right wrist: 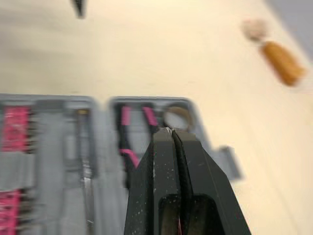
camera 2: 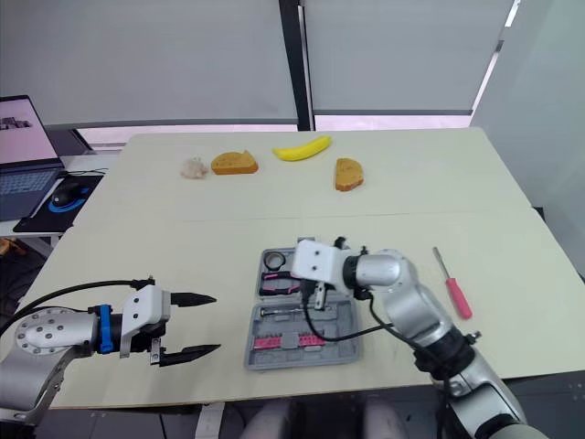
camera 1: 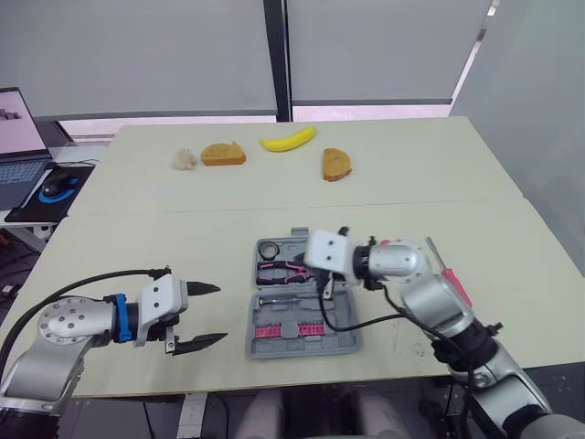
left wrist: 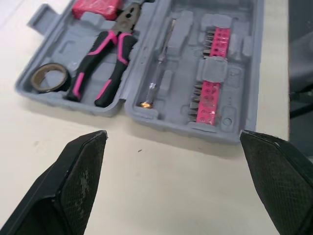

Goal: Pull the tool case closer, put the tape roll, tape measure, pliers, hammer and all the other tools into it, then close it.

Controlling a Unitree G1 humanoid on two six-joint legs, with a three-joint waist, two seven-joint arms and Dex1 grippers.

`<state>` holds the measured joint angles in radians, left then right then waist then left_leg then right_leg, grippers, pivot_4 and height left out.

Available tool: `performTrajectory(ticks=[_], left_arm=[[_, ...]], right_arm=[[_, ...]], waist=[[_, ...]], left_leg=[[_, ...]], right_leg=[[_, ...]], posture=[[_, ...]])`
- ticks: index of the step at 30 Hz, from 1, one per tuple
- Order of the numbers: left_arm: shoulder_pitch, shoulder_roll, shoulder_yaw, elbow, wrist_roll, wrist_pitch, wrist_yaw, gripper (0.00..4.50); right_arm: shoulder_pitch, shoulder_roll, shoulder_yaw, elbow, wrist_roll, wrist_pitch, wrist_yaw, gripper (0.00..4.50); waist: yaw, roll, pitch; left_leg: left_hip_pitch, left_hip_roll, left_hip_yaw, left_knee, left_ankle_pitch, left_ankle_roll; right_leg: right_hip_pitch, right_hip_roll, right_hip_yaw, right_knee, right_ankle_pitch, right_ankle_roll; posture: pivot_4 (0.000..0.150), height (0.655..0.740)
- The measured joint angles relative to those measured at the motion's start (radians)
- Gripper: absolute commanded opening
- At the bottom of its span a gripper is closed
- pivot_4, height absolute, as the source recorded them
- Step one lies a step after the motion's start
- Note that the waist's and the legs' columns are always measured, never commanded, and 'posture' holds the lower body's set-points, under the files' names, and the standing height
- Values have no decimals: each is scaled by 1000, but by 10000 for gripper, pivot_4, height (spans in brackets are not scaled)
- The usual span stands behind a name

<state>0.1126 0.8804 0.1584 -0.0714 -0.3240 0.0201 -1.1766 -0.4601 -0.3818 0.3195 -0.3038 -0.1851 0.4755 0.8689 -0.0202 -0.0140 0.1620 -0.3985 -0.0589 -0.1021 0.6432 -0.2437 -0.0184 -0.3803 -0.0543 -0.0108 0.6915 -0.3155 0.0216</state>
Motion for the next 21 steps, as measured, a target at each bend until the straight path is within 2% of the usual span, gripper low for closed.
performTrajectory(ticks=[5,8,11,15,21], left_arm=[[34,-55,57,56,-10,1,75,45000],[65,-88,106,87,-15,2,121,45000],[104,-114,128,97,-22,16,152,45000],[172,-146,146,105,-26,16,187,45000],[253,-157,156,115,-31,23,177,45000]], right_arm=[[199,-107,-274,-173,89,102,-43,289],[394,-175,-462,-245,129,153,-48,289],[561,-166,-640,-262,166,159,-84,289],[748,-109,-787,-252,184,40,-149,289],[946,-68,-849,-179,242,-101,-158,13267]], waist=[[3,0,0],[12,0,0],[13,0,0],[15,0,0],[17,1,-1]], left_leg=[[-1,0,0,-1,0,0],[0,0,0,-2,0,0],[1,1,1,-2,0,1],[2,2,1,-3,0,1],[3,2,1,-2,0,1]], right_leg=[[2,0,0,-2,0,0],[5,0,0,-5,0,0],[6,0,0,-5,0,0],[7,0,0,-5,0,0],[9,0,0,-8,0,0]], posture=[[1500,7400],[1500,7400],[1500,7400],[1500,7400],[1500,7400]])
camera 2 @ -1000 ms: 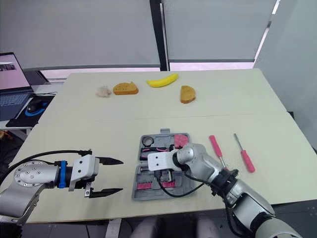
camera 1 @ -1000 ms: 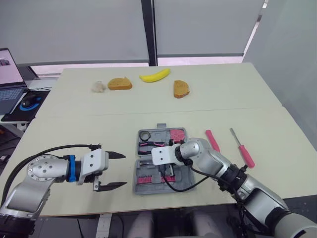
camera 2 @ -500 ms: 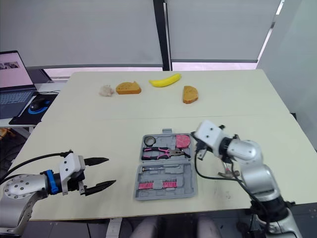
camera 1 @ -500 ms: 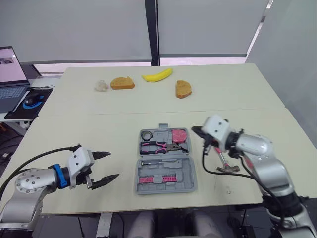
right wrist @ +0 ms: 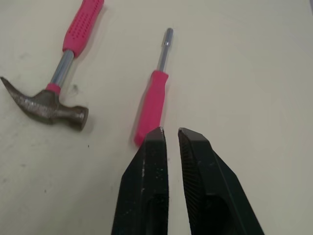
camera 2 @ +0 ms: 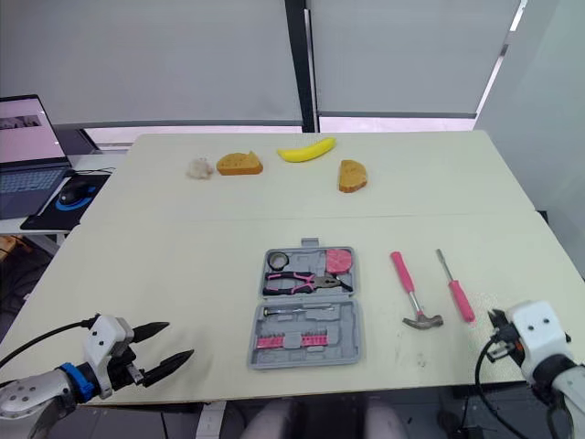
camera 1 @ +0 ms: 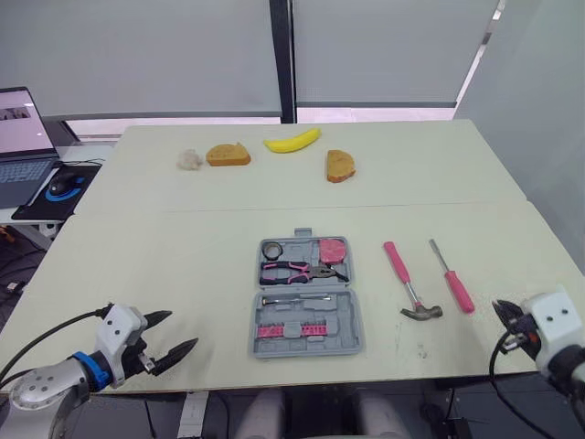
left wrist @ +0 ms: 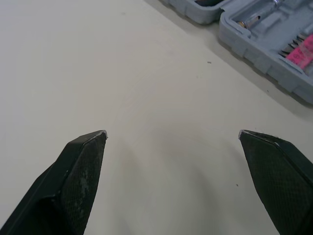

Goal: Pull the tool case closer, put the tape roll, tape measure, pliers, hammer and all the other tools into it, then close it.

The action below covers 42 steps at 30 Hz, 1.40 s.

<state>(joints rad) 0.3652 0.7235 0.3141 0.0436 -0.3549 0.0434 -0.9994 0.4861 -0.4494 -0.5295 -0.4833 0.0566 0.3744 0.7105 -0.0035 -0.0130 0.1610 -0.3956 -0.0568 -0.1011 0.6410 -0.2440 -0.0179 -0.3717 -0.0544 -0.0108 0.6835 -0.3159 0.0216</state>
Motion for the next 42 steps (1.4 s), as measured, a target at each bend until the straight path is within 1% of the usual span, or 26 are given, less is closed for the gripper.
performTrajectory(ticks=[2,4,7,10,11,17,23,28,32,37,42], left_arm=[[21,11,0,-4,0,0,-23,45000],[37,35,1,-25,-2,9,-49,45000],[36,52,8,-53,-8,17,-62,45000],[37,53,9,-66,-19,26,-62,45000],[41,54,9,-75,-20,33,-61,45000],[68,53,10,-91,-22,36,-58,45000],[83,52,10,-91,-22,29,-59,45000],[69,52,10,-86,-20,9,-60,45000],[30,59,8,-78,-16,-13,-69,45000],[-24,113,-4,-86,-11,-32,-138,45000],[-118,145,-87,-155,-19,-26,-223,45000]], right_arm=[[49,-9,0,-1,34,-21,35,17624],[86,-66,1,-3,70,-21,90,23020],[101,-143,-5,-6,110,-20,149,31159],[95,-211,-12,-4,135,-20,189,40646],[88,-227,-15,0,144,-19,199,44711],[59,-280,-18,43,164,-18,213,44711],[55,-286,-17,73,164,-28,213,44711],[54,-287,-13,74,161,-40,205,44711],[64,-287,-8,72,148,-54,200,44711],[82,-287,-7,16,159,-17,182,44711],[33,-284,66,-97,169,83,129,44711]], waist=[[0,0,0],[0,0,0],[1,0,-1],[1,0,0],[2,0,0],[4,-1,0],[4,-1,0],[4,-1,0],[5,-1,0],[5,-1,0],[4,-1,0]], left_leg=[[0,1,0,0,0,0],[0,1,1,0,0,0],[0,1,1,0,0,0],[0,1,1,0,0,0],[-1,1,1,0,0,0],[-1,1,1,0,0,0],[-1,1,1,0,0,0],[-1,1,1,0,0,0],[-1,1,1,0,0,0],[-1,1,1,0,0,0],[-1,1,1,0,0,0]], right_leg=[[0,0,0,-1,0,0],[0,0,0,-2,0,0],[1,0,0,-3,0,0],[1,0,-1,-3,-1,-1],[1,0,-1,-3,0,-1],[1,-1,-1,-3,0,-1],[1,-1,-1,-3,0,-1],[1,-1,-1,-3,0,-1],[2,0,-1,-3,0,-1],[2,0,-1,-3,0,-1],[2,0,-1,-3,0,-1]], posture=[[1500,7400],[1500,7400],[1500,7400],[1500,7400],[1500,7400],[1500,7400],[1500,7400],[1500,7400],[1500,7400],[1500,7400],[1500,7400]])
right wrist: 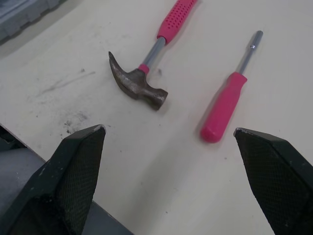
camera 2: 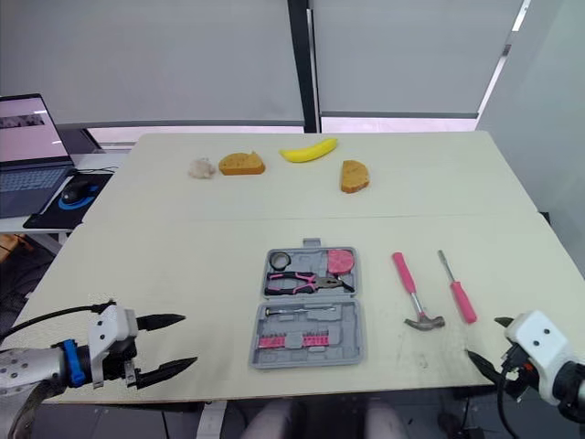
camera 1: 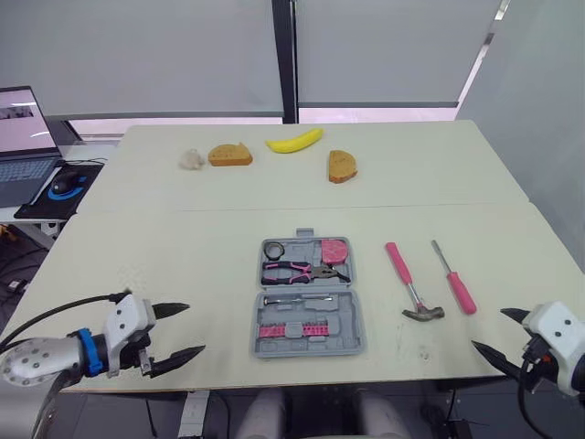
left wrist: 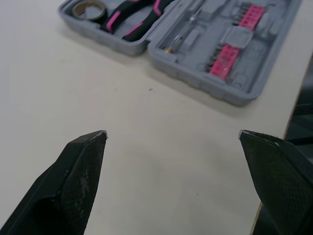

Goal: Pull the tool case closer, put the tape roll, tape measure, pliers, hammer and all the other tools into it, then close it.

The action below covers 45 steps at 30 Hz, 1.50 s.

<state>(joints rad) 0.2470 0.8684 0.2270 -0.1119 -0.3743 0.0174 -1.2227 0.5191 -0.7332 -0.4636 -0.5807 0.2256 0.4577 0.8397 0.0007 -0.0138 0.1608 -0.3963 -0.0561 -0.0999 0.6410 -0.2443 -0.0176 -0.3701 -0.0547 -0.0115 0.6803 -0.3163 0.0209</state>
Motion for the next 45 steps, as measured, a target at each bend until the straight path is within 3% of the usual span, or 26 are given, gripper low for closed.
performTrajectory(ticks=[12,20,24,27,31,37,42,45], left_arm=[[-236,0,-161,-144,-50,93,-65,45000],[-279,-4,-200,-157,-48,119,-54,45000],[-306,-16,-224,-157,-41,124,-52,45000],[-301,-16,-224,-157,-38,125,-51,45000],[-291,-16,-224,-155,-30,122,-52,45000],[-279,-16,-224,-151,-18,112,-51,45000],[-276,-11,-209,-102,-3,99,-41,45000],[-263,7,-183,-70,4,79,-36,45000]], right_arm=[[-306,141,316,-59,-49,334,-311,44711],[-448,183,381,69,-68,454,-405,44711],[-565,273,455,257,-96,443,-460,44711],[-586,294,466,307,-96,442,-475,38668],[-609,294,465,340,-100,431,-480,25596],[-616,297,465,348,-101,429,-487,12546],[-615,296,466,341,-94,431,-485,3229],[-610,271,478,314,-88,443,-465,1993]], waist=[[-4,0,0],[-5,0,0],[-12,0,1],[-15,1,1],[-19,0,1],[-23,0,1],[-26,0,1],[-27,1,1]], left_leg=[[-1,-2,-1,0,0,0],[-1,-2,-1,0,0,0],[0,-2,-1,0,0,0],[0,-2,-1,0,0,0],[0,-2,-1,0,0,0],[0,-2,-1,0,0,0],[0,-2,-1,0,0,0],[0,-2,-1,0,0,0]], right_leg=[[-1,0,0,1,0,1],[-1,1,0,1,1,1],[-1,1,0,3,1,1],[-1,1,1,3,1,1],[-1,1,1,3,1,1],[-1,2,1,3,1,1],[-1,2,1,3,1,1],[-2,1,1,3,1,1]], posture=[[1500,7400],[1500,7400],[1500,7400],[1500,7400],[1500,7400],[1500,7400],[1500,7400],[1500,7400]])
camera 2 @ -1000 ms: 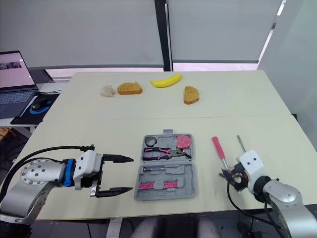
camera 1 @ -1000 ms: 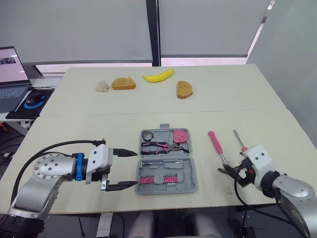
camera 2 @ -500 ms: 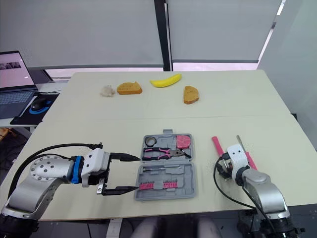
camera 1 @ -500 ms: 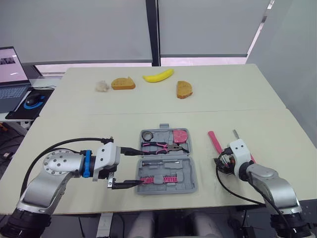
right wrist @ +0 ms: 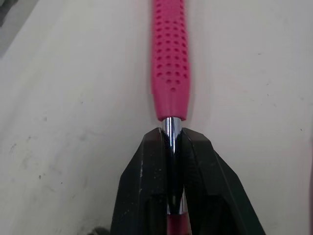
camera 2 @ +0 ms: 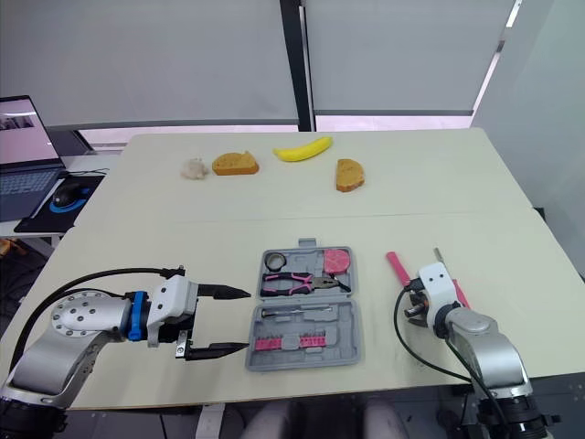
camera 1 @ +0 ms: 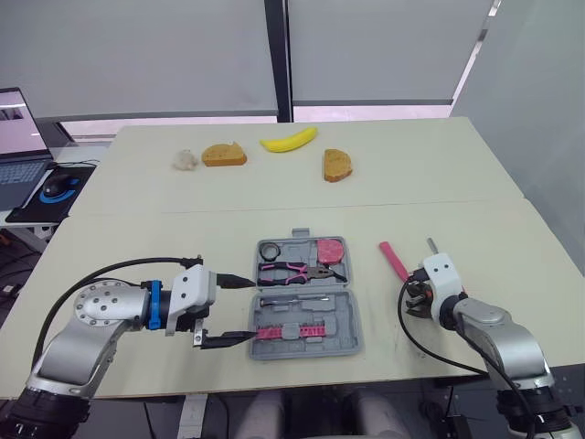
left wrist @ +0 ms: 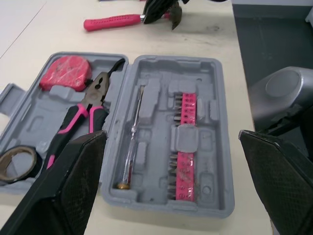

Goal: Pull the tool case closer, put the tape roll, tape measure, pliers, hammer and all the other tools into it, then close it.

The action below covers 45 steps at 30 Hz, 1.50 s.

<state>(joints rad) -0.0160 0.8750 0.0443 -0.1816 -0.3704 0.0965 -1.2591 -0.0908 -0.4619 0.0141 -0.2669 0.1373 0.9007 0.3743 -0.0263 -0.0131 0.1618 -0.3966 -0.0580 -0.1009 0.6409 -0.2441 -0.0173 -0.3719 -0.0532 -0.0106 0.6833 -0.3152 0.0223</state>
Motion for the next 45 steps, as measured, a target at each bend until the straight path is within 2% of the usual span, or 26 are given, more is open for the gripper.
performTrajectory(ticks=[6,9,12,18,23,34,45], left_arm=[[49,26,58,26,-1,-4,2,45000],[102,87,88,45,6,-8,-22,45000],[116,106,99,69,31,-37,-39,45000],[126,106,75,102,83,-92,-42,45000],[132,104,68,112,96,-122,-39,45000],[121,90,46,113,110,-144,-21,45000],[110,90,37,107,110,-138,-16,45000]], right_arm=[[-6,-187,86,-141,-4,1,124,1993],[-92,-414,246,-267,-1,-12,328,1994],[-211,-471,351,-325,-3,-43,459,1994],[-445,-378,609,-269,-68,-53,589,1994],[-546,-281,723,-181,-135,-78,616,1994],[-637,-119,806,38,-241,-176,637,1994],[-638,-46,813,98,-282,-197,668,1994]], waist=[[0,2,1],[-6,5,4],[-8,5,4],[-4,3,5],[0,2,5],[-3,2,5],[-3,2,5]], left_leg=[[-1,0,0,0,0,0],[-1,1,0,0,0,0],[-1,2,-1,0,0,0],[-2,0,0,1,0,0],[-3,0,-1,1,0,0],[-2,0,-1,1,0,0],[-2,0,-1,1,0,0]], right_leg=[[-1,0,-1,0,0,0],[-1,0,-1,-1,0,0],[-1,1,-2,-1,0,0],[-2,-1,-1,-1,0,0],[-2,-1,-2,-1,0,0],[-3,-1,-1,0,0,0],[-3,-1,-1,1,0,0]], posture=[[1500,7400],[1500,7400],[1500,7400],[1500,7400],[1500,7400],[1500,7400],[1500,7400]])
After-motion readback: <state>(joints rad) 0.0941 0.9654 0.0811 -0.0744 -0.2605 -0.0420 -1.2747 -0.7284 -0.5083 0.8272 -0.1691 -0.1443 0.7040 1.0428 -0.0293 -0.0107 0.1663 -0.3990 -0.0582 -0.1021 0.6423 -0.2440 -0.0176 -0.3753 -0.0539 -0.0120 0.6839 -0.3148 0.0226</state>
